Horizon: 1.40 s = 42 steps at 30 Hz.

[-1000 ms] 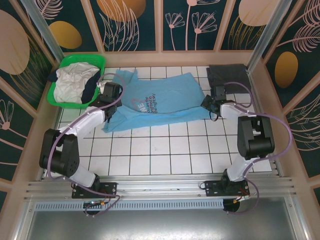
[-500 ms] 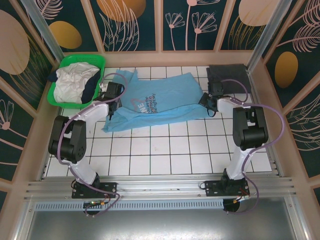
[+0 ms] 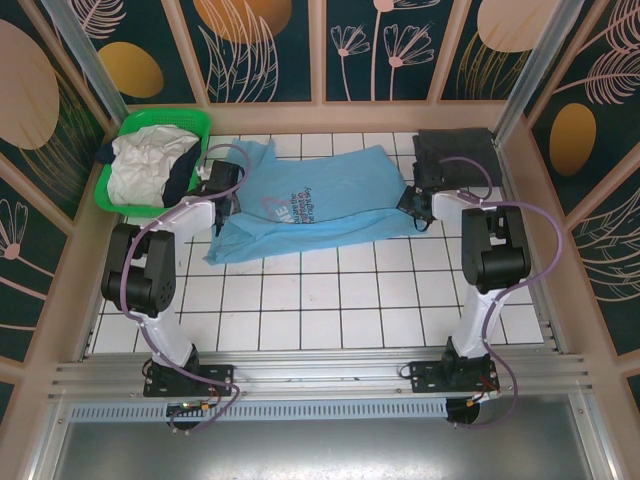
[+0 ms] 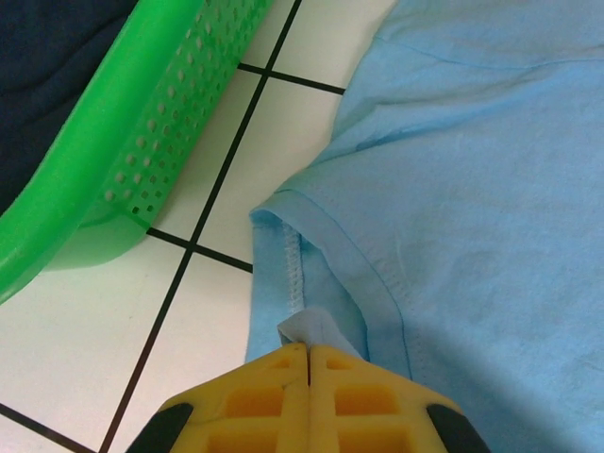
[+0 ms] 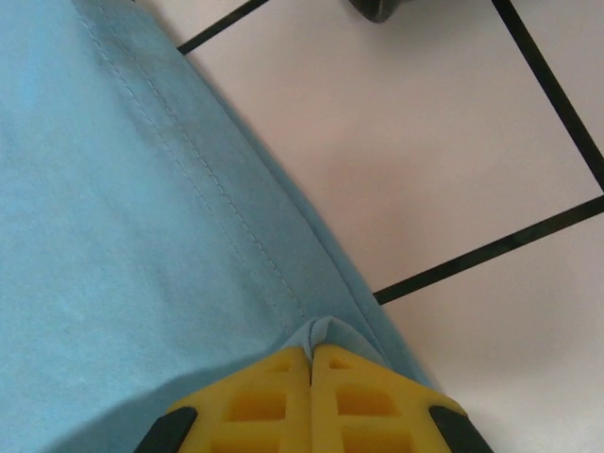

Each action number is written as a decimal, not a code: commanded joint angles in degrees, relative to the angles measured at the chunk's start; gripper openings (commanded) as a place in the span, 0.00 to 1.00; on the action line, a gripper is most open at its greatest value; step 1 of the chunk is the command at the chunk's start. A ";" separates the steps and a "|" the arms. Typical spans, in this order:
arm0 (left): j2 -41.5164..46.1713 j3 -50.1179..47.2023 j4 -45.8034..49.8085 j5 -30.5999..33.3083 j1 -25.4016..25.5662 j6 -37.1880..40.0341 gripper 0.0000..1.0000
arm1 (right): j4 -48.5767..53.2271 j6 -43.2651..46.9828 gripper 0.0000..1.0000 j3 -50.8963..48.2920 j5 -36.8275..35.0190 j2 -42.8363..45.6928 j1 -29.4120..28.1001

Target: Fold and stack the t-shirts

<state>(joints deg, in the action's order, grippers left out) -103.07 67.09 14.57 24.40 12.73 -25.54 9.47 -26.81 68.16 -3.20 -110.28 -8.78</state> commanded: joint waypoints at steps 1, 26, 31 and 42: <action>0.90 1.38 1.69 -1.08 -0.48 0.84 0.00 | 0.89 1.41 0.00 -0.60 -1.54 3.79 0.30; 36.58 -17.67 7.95 -12.07 -0.45 -2.32 0.00 | 3.53 -3.53 0.00 -26.76 -4.31 39.23 -5.64; 41.03 -20.66 10.79 -12.03 -0.34 -3.67 0.00 | 4.20 -5.06 0.00 -33.05 -5.57 49.98 -5.56; 36.26 -22.73 8.42 -11.10 -0.40 -3.04 0.00 | -1.67 -1.92 0.00 -32.46 -6.78 46.43 -1.39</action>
<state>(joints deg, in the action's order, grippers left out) -64.31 43.59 23.62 11.60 12.64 -28.58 11.68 -30.17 34.65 -8.12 -60.86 -11.66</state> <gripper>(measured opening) 0.054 0.052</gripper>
